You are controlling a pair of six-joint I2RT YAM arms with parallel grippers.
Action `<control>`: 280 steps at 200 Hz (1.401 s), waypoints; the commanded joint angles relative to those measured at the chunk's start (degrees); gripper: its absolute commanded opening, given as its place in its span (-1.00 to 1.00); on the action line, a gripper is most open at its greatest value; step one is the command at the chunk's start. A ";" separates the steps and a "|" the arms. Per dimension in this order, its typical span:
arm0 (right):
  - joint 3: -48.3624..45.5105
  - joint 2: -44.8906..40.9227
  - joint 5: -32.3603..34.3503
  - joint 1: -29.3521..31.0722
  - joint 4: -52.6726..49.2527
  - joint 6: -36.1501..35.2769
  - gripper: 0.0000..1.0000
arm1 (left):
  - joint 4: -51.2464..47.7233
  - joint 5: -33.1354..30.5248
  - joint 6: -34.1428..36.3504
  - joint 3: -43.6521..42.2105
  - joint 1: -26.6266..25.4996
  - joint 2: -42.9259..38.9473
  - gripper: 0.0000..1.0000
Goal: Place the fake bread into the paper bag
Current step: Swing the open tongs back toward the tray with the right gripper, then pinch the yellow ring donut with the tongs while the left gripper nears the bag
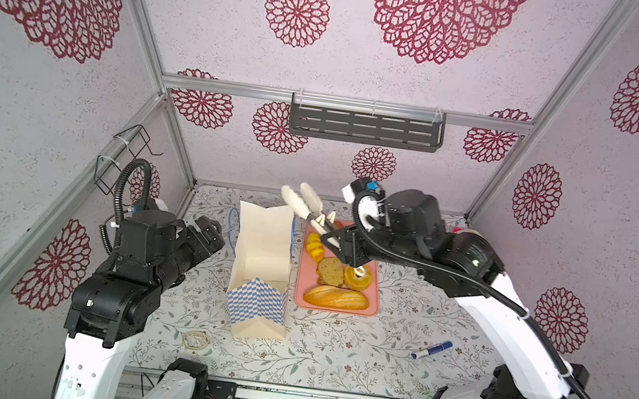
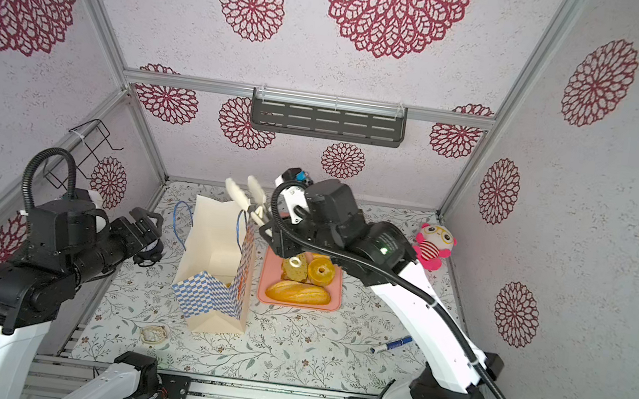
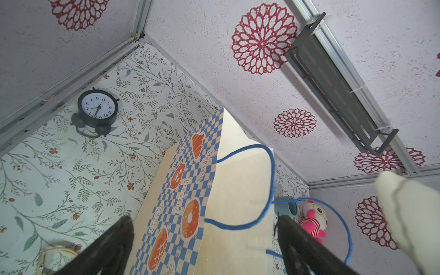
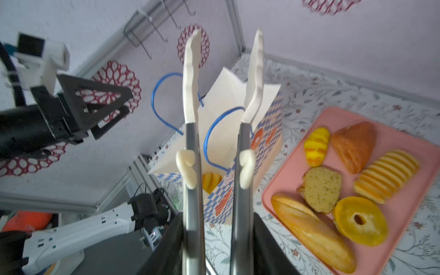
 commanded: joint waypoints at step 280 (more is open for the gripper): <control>-62.17 -12.31 -15.52 -31.78 19.00 14.98 -0.04 | -3.54 -11.32 0.55 8.95 -17.28 6.51 0.95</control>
